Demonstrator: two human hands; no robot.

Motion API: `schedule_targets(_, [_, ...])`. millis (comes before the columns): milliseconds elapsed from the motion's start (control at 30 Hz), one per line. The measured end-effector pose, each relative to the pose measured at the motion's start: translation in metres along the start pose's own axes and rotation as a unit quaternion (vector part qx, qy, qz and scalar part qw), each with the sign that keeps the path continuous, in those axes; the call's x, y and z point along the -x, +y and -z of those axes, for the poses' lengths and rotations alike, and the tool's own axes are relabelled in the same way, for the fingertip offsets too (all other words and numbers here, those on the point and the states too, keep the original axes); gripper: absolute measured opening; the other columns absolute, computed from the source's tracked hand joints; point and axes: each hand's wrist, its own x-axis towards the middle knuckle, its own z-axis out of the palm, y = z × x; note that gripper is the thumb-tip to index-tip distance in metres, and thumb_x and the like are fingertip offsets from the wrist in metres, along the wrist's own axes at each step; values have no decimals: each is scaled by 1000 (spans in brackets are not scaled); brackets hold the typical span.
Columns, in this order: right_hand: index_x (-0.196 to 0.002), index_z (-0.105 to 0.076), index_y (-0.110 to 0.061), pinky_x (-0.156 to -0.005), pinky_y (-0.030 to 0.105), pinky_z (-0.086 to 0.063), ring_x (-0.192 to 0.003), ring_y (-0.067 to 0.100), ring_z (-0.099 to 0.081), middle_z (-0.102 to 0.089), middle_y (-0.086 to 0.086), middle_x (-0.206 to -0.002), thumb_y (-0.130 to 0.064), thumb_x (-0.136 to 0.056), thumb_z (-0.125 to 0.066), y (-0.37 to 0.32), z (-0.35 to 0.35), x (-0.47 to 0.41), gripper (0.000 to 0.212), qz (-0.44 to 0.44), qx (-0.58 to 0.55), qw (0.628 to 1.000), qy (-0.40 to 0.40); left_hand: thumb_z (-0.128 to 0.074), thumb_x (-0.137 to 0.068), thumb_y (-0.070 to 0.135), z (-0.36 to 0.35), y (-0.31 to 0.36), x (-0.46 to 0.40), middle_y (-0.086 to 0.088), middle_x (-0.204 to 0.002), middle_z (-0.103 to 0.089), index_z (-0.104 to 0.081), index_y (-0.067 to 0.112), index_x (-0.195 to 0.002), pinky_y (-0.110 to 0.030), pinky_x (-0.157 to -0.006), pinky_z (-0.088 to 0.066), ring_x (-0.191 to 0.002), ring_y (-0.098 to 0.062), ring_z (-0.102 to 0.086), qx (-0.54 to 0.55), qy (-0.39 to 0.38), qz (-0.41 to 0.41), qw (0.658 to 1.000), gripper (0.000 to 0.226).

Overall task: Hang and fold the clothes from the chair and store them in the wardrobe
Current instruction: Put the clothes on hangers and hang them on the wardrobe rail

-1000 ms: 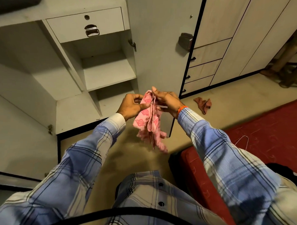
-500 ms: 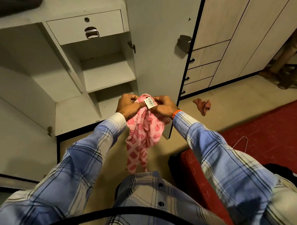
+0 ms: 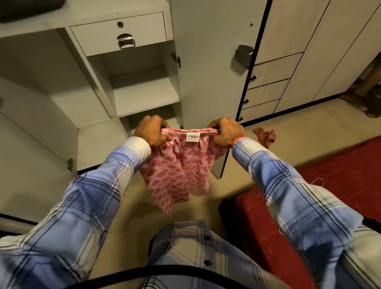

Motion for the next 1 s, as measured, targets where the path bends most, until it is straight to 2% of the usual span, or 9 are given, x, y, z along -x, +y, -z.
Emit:
schedule_targets(167, [-110,-70,-30,-88,36,-49,-103,31,-63,-72,4,-106,-35,-86,-63,7,12,-2,25,-9,-31,998,62,-77,-78,33,12,-9,-2,-9,-106,-71,-75,20,-102,-40,-87,-53,-98,-32,-64,-55,6,-15,998,28])
schedule_targets(300, [-101,-73,-28,-83,28,-44,-95,22,-62,-72,1,-99,-36,-85,-69,23,17,-4,19,-55,-119,989,72,-75,-79,33,19,-23,-3,-8,-100,-72,-75,20,-99,-34,-80,-51,-91,-29,-63,-40,4,5,999,24])
schedule_targets(467, [-95,-76,-20,-75,21,-45,-79,13,-62,-71,-1,-83,-33,-78,-79,38,16,-4,22,-98,-252,959,89,-83,-75,26,19,-27,-4,-1,-91,-69,-76,13,-101,-27,-76,-49,-86,-19,-63,158,62,66,983,29])
schedule_targets(567, [-91,-76,-15,-77,28,-55,-73,11,-65,-73,-4,-79,-29,-74,-84,43,16,-2,24,-111,-365,919,98,-84,-74,19,14,-28,-3,-3,-92,-73,-75,7,-102,-22,-67,-51,-74,-11,-63,315,98,91,940,31])
schedule_targets(633, [-87,-75,-13,-68,24,-55,-61,3,-63,-71,-13,-66,-19,-77,-82,42,16,0,13,-110,-433,888,109,-82,-75,14,10,-26,-1,1,-84,-74,-75,4,-102,-19,-62,-52,-66,-6,-62,409,121,94,900,29])
schedule_targets(700, [-88,-73,-8,-59,18,-51,-54,-1,-60,-68,-15,-59,-10,-79,-78,38,17,1,10,-110,-487,858,118,-81,-77,13,5,-26,-1,7,-78,-73,-76,8,-95,-26,-72,-56,-71,-10,-64,472,119,103,867,20])
schedule_targets(767, [-81,-73,-10,-64,22,-53,-60,6,-63,-71,-8,-67,-11,-79,-78,37,16,2,6,-114,-524,836,118,-78,-79,14,1,-25,-1,3,-84,-75,-76,16,-89,-35,-84,-56,-80,-16,-66,513,99,105,846,10])
schedule_targets(867, [-83,-75,-6,-80,39,-56,-77,22,-65,-72,11,-84,-10,-79,-77,37,15,5,6,-105,-567,811,100,-74,-83,14,1,-23,1,-3,-90,-75,-75,14,-90,-39,-88,-55,-84,-19,-66,527,97,97,839,7])
schedule_targets(1000, [-77,-77,-13,-77,39,-57,-70,21,-69,-75,5,-78,-6,-84,-72,36,15,9,11,-80,-596,797,59,-70,-87,17,1,-22,5,-8,-90,-70,-72,6,-92,-42,-87,-54,-82,-19,-61,516,119,85,844,12])
